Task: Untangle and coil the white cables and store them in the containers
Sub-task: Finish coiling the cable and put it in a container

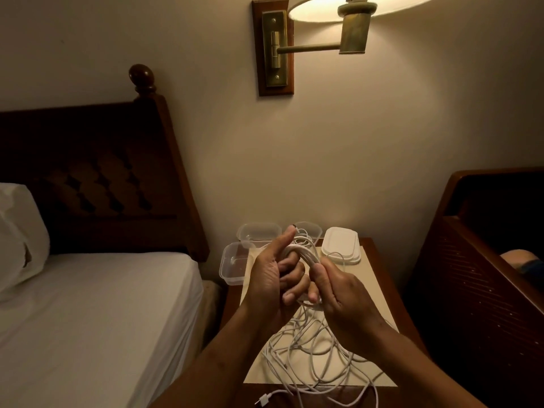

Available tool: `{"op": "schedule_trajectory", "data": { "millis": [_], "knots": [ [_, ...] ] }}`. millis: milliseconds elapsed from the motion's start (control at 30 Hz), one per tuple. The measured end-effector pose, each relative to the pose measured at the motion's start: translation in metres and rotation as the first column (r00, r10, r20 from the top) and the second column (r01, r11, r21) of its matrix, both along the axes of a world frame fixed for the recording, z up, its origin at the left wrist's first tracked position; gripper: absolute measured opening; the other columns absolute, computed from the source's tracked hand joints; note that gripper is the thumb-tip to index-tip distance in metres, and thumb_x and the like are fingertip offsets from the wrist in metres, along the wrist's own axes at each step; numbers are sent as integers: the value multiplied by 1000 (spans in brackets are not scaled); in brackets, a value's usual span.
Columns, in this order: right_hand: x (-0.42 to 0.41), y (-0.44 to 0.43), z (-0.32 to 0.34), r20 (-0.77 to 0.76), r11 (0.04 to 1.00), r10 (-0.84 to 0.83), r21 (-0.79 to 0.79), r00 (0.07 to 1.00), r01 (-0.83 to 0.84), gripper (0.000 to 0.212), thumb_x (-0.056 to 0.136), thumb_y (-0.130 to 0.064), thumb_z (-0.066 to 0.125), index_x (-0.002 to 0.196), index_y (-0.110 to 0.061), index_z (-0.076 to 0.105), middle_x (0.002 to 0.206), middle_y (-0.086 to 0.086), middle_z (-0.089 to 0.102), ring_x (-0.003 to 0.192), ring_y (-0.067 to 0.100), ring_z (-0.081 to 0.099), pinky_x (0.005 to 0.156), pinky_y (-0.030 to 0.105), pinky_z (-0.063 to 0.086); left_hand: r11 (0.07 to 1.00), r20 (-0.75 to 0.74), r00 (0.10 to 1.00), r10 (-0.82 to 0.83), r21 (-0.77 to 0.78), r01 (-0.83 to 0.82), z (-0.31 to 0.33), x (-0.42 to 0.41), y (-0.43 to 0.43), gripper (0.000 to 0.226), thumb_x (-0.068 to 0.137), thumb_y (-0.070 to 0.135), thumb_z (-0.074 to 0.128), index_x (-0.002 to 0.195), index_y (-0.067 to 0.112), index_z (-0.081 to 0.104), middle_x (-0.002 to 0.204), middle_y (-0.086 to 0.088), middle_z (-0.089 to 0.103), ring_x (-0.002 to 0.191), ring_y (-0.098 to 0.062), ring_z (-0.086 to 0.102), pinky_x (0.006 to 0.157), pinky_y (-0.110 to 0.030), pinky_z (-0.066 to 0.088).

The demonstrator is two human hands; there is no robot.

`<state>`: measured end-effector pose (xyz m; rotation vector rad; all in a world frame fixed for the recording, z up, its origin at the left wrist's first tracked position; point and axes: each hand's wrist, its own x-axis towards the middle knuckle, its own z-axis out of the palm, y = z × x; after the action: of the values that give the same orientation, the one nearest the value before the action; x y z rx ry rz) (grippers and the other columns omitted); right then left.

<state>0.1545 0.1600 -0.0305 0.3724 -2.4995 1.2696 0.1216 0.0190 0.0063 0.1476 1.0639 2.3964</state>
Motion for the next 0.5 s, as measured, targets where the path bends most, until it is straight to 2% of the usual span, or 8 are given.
{"op": "schedule_trajectory", "data": {
  "millis": [33, 100, 200, 300, 367, 500],
  "knots": [
    [0, 2, 2, 14, 1000, 17, -3, 1000, -17, 41, 102, -58, 20, 93, -31, 50, 73, -4, 61, 63, 16, 59, 59, 45, 50, 999, 4, 999, 37, -34, -37, 1, 3, 1, 64, 94, 41, 64, 45, 18, 30, 35, 1, 24, 26, -13, 30, 43, -27, 41],
    [3, 5, 6, 10, 998, 38, 48, 999, -39, 36, 104, -52, 21, 88, -34, 47, 72, -5, 58, 64, 16, 55, 59, 42, 48, 993, 3, 997, 82, -91, -82, 4, 8, 3, 61, 94, 41, 65, 47, 18, 34, 37, 1, 24, 28, -14, 31, 47, -30, 45],
    [6, 10, 12, -54, 987, 25, 157, 998, -17, 37, 101, -53, 18, 90, -32, 46, 70, -5, 55, 60, 16, 52, 55, 36, 45, 991, 40, 995, 92, -105, -87, 4, 7, 1, 57, 93, 37, 67, 46, 18, 40, 41, 2, 25, 32, -12, 29, 49, -31, 41],
    [8, 12, 14, -70, 978, 15, 208, 997, 0, 42, 101, -53, 16, 96, -27, 48, 70, -1, 55, 58, 17, 52, 54, 38, 45, 997, 58, 998, 15, -81, -11, 8, 4, -4, 59, 91, 38, 66, 51, 19, 27, 44, 2, 16, 37, -13, 18, 46, -28, 32],
    [8, 12, 14, -57, 978, 24, 207, 998, -11, 41, 101, -53, 17, 98, -27, 49, 70, -1, 56, 59, 17, 53, 55, 39, 46, 996, 69, 997, -38, -81, 43, 12, 3, -6, 60, 91, 44, 64, 61, 21, 17, 47, 1, 11, 42, -15, 12, 44, -27, 29],
    [9, 12, 16, 21, 994, 77, 75, 997, -79, 41, 104, -50, 20, 94, -27, 51, 72, 1, 56, 61, 20, 50, 57, 43, 45, 988, 73, 993, -97, -113, 105, 16, 0, -7, 59, 95, 45, 61, 53, 21, 26, 44, 2, 13, 40, -15, 12, 44, -27, 24]
  ]
}}
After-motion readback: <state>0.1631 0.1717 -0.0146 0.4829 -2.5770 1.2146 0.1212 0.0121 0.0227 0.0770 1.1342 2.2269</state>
